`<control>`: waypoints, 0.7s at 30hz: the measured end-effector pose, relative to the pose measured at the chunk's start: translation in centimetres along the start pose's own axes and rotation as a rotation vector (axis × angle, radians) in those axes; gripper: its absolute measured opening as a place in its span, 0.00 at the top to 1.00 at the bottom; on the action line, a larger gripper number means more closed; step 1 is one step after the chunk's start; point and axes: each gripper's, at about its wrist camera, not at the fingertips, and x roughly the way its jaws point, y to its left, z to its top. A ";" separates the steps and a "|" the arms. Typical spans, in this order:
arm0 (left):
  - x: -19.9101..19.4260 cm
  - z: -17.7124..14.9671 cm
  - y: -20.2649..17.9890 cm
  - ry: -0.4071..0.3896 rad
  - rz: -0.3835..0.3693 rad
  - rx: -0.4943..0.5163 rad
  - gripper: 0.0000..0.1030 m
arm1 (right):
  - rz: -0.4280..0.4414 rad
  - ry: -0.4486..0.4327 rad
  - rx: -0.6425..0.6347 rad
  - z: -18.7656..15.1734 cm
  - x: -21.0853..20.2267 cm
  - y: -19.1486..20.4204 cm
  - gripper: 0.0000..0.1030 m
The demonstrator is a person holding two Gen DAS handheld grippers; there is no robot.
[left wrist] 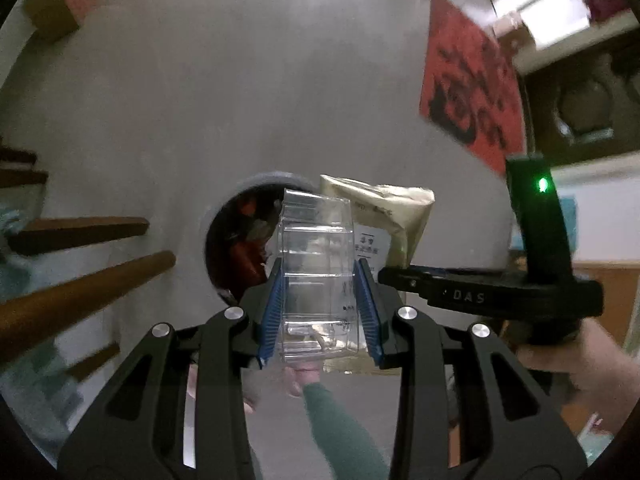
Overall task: Collect trash
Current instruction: 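Carry plastic box and gold bag over the bin and open both tools to drop them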
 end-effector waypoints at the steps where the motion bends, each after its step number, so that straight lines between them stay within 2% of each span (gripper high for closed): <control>1: 2.5 -0.1 0.7 0.027 0.017 0.017 0.69 | -0.006 0.020 0.011 0.7 2.2 -0.7 0.78; 5: 9.3 -0.5 3.0 0.104 0.071 0.034 0.65 | -0.019 0.059 0.012 2.5 7.7 -1.0 0.74; 6: 10.7 -0.7 3.5 0.125 0.095 0.032 0.57 | -0.027 0.067 0.025 2.9 8.6 -1.2 0.73; 7: 12.1 -0.8 4.1 0.151 0.111 0.022 0.36 | -0.025 0.072 0.047 3.1 9.5 -1.5 0.72; 8: 13.0 -1.0 4.5 0.160 0.127 0.019 0.27 | -0.016 0.081 0.081 3.5 10.3 -2.0 0.63; 9: 13.3 -1.2 4.6 0.160 0.138 0.025 0.27 | -0.015 0.089 0.105 3.6 10.8 -2.3 0.47; 11: 13.3 -1.4 4.7 0.152 0.139 0.036 0.27 | -0.034 0.086 0.126 3.7 11.2 -2.5 0.36; 18: 10.6 -1.7 4.7 0.112 0.105 0.008 0.20 | -0.025 0.040 0.131 3.3 8.3 -1.8 0.37; 21: 8.5 -1.4 4.4 0.091 0.093 -0.007 0.20 | -0.021 0.013 0.130 2.5 5.0 -2.5 0.37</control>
